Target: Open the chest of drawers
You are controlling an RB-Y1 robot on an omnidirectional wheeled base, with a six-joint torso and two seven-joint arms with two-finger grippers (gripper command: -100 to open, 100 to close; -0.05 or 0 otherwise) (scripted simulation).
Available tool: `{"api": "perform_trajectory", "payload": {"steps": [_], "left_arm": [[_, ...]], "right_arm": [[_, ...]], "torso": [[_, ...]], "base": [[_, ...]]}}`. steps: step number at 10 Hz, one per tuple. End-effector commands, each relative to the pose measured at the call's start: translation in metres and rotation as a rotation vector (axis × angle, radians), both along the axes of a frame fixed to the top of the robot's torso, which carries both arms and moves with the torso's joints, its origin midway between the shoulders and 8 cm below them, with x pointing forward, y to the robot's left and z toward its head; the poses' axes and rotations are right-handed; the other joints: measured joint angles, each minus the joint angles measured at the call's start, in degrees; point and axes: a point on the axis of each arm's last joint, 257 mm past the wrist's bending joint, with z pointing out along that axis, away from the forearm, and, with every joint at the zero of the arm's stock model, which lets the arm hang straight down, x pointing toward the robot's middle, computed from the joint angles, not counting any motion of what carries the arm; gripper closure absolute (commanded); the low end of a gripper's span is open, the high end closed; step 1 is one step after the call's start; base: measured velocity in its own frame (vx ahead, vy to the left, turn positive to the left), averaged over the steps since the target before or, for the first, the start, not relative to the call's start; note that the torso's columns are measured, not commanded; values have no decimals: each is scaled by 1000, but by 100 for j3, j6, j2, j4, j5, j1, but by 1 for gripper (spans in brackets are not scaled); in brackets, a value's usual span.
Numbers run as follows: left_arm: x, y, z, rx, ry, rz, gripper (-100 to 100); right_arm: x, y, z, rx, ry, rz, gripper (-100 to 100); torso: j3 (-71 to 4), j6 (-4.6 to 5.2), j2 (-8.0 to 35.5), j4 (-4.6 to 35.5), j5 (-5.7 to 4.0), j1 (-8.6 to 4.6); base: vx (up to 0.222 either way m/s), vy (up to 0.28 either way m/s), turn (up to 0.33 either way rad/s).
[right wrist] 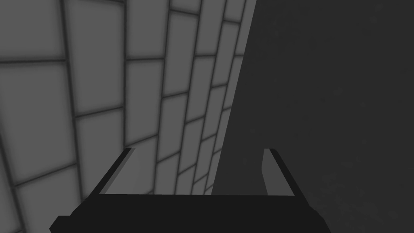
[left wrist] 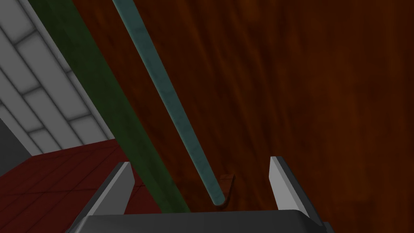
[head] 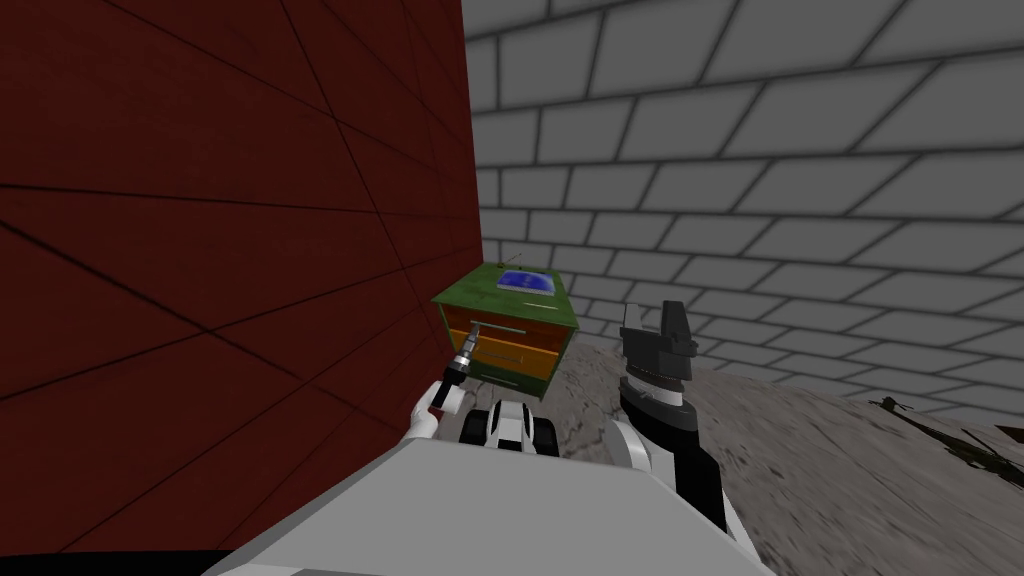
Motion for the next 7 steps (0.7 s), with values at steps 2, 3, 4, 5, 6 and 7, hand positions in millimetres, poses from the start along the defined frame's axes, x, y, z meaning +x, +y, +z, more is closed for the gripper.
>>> {"api": "perform_trajectory", "payload": {"steps": [2,3,4,5,6,7], "left_arm": [[20,-2,3,4,39,6,-100],[26,-2,4,5,48,7,-100],[31,-2,5,6,57,9,-100],[35,-2,7,8,65,10,-100],[40,-3,8,9,73,12,-100],[43,-3,9,9,79,13,-100]], "right_arm": [[0,0,0,0,0,0,0],[0,0,0,0,0,0,0],[0,0,0,0,0,0,0],[0,0,0,0,0,0,0],[0,0,0,0,0,0,0],[0,0,0,0,0,0,0]], "torso": [[0,0,0,0,-1,-3],[1,0,2,0,0,0],[2,0,3,1,1,5],[-1,0,-2,0,1,5],[-2,0,-4,-1,1,2],[-2,0,-4,-1,0,1]], "base": [[-61,-30,4],[-69,-19,4],[-54,-17,3],[-52,-19,5],[-49,-18,3],[-47,-14,2]]}}
